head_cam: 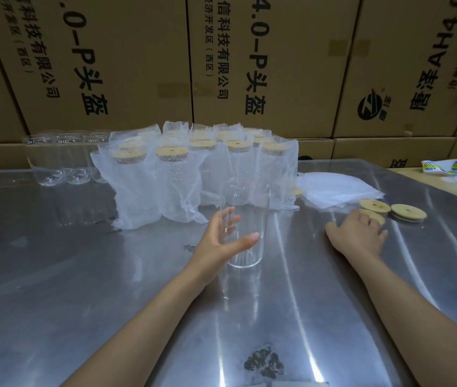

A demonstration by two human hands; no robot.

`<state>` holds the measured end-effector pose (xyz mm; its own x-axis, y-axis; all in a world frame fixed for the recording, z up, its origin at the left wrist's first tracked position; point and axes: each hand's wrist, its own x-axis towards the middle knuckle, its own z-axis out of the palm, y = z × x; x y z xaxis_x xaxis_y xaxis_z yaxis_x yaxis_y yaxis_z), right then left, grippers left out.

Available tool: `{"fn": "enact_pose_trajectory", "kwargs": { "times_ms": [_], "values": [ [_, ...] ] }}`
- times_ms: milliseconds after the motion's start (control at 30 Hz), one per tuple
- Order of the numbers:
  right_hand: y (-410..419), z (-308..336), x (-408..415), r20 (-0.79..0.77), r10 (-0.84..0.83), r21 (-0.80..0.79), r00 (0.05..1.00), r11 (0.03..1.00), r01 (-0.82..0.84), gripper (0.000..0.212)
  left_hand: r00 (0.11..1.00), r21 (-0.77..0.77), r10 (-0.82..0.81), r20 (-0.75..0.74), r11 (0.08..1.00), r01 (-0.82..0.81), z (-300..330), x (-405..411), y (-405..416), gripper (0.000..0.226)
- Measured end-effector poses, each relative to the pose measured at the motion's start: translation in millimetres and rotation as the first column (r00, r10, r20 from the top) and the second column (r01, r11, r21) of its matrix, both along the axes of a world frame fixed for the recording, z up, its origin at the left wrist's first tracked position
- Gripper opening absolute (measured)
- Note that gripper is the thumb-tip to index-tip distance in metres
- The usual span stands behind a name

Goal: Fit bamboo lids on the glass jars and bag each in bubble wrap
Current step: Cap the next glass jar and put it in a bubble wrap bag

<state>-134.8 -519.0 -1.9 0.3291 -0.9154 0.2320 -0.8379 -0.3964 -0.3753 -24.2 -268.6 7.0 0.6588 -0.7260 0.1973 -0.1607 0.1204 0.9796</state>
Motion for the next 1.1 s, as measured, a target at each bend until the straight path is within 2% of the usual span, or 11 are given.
{"fn": "enact_pose_trajectory", "kwargs": {
  "times_ms": [133, 267, 367, 433, 567, 733, 800, 867, 967, 1033, 1100],
  "values": [
    [15.3, 4.4, 4.4, 0.065, 0.232, -0.07, 0.971, 0.971, -0.227, 0.046, 1.0, 0.007, 0.005, 0.009, 1.0, -0.005, 1.6, -2.1, 0.6, 0.086],
    [38.5, 8.7, 12.5, 0.098, 0.424, -0.11, 0.9, 0.904, -0.414, 0.047, 0.999, 0.018, 0.028, 0.024, 0.999, -0.029, 2.4, -3.8, 0.4, 0.072],
    [50.1, 5.4, 18.2, 0.089, 0.538, -0.13, 0.838, 0.841, -0.526, 0.039, 0.999, 0.025, 0.037, 0.028, 0.999, -0.038, 2.8, -4.6, 0.3, 0.068],
    [54.0, 0.9, 22.1, 0.078, 0.566, -0.135, 0.821, 0.822, -0.554, 0.035, 0.999, 0.027, 0.038, 0.028, 0.999, -0.039, 3.4, -4.9, 0.4, 0.069],
    [54.7, -2.0, 27.3, 0.111, 0.532, -0.061, 0.839, 0.847, -0.529, 0.027, 0.999, 0.034, 0.036, 0.027, 0.999, -0.037, 3.7, -5.4, 0.5, 0.083],
    [53.4, -4.1, 28.6, 0.082, 0.526, -0.061, 0.847, 0.851, -0.522, 0.025, 0.998, 0.039, 0.036, 0.045, 0.999, -0.038, 3.7, -6.2, 0.4, 0.081],
    [55.2, -3.6, 28.6, 0.15, 0.55, -0.095, 0.822, 0.835, -0.542, 0.026, 0.998, 0.029, 0.04, 0.046, 0.999, -0.042, 4.2, -6.4, 0.3, 0.078],
    [61.0, 3.4, 28.9, 0.379, 0.567, -0.178, 0.731, 0.82, -0.544, 0.022, 0.998, 0.021, 0.042, 0.046, 0.999, -0.043, 4.3, -6.5, 0.3, 0.076],
    [77.3, 28.3, 26.1, 0.689, 0.559, -0.332, 0.461, 0.809, -0.486, 0.016, 0.998, 0.025, 0.038, 0.055, 0.999, -0.039, 3.4, -5.8, 0.1, 0.075],
    [90.3, 45.1, 20.7, 0.747, 0.59, -0.431, 0.307, 0.781, -0.451, 0.017, 0.998, 0.027, 0.033, 0.061, 0.999, -0.035, 2.1, -5.0, -0.8, 0.07],
    [104.4, 56.3, 14.2, 0.705, 0.673, -0.544, 0.222, 0.715, -0.439, 0.02, 0.997, 0.025, 0.041, 0.072, 0.999, -0.043, 1.2, -5.0, -2.3, 0.071]
  ]
}}
